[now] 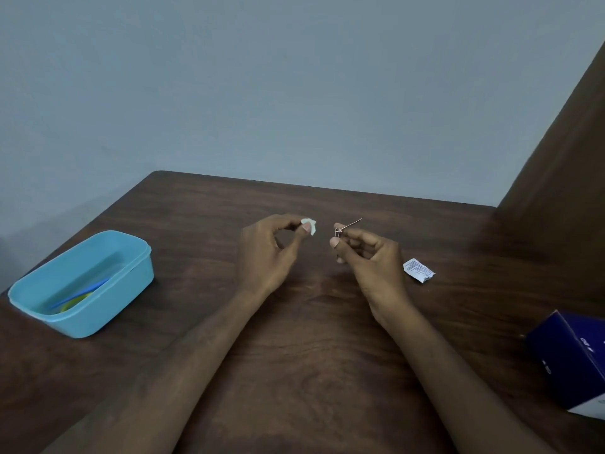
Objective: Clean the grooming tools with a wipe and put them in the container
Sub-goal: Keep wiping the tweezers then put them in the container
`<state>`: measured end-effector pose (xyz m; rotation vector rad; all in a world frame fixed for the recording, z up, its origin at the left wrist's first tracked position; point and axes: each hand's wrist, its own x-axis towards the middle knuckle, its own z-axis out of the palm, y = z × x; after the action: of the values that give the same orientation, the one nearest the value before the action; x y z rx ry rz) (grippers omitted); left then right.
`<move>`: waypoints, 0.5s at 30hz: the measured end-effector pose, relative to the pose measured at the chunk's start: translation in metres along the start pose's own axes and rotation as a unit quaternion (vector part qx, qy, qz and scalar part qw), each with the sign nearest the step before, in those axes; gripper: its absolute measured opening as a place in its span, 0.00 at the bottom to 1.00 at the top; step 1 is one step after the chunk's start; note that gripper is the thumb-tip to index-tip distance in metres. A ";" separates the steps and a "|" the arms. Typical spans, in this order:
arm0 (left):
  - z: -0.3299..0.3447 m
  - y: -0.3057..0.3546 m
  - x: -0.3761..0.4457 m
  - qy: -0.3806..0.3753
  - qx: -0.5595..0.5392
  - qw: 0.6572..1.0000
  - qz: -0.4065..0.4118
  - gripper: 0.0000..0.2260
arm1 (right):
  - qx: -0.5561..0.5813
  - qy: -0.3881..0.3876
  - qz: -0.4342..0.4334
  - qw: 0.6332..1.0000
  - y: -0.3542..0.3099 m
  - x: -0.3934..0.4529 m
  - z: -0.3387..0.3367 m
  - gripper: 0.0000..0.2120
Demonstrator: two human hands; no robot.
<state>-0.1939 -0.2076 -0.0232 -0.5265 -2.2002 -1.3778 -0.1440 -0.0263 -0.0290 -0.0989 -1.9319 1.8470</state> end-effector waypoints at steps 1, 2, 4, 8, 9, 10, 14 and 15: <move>0.000 0.001 -0.002 0.002 0.032 0.999 0.018 0.06 | 0.024 -0.002 0.008 1.000 0.000 -0.001 0.001 0.07; 0.000 0.003 -0.005 0.005 0.058 0.998 0.031 0.06 | 0.038 -0.003 0.011 0.999 -0.001 -0.002 0.002 0.06; 0.000 0.004 -0.008 0.011 0.082 0.996 0.043 0.06 | 0.050 -0.006 0.015 0.999 -0.001 -0.005 0.002 0.07; -0.002 0.003 -0.007 0.016 0.078 0.995 0.057 0.05 | 0.073 -0.026 0.034 0.996 -0.003 -0.007 0.003 0.10; -0.003 0.004 -0.007 0.015 0.076 0.995 0.061 0.05 | 0.076 -0.032 0.037 0.996 -0.003 -0.006 0.004 0.09; -0.003 0.004 -0.007 0.011 0.074 0.995 0.066 0.05 | 0.075 -0.036 0.038 0.996 -0.002 -0.006 0.004 0.08; -0.002 0.002 -0.006 -0.038 0.057 0.992 0.102 0.04 | 0.071 -0.023 0.032 0.997 -0.003 -0.004 0.004 0.04; -0.002 0.002 -0.006 -0.049 0.051 0.992 0.107 0.03 | 0.076 -0.010 0.030 0.997 -0.003 -0.003 0.003 0.04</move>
<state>-0.1872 -0.2087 -0.0245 -0.7819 -2.2020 -1.1437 -0.1413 -0.0305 -0.0266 -0.0910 -1.8122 2.0346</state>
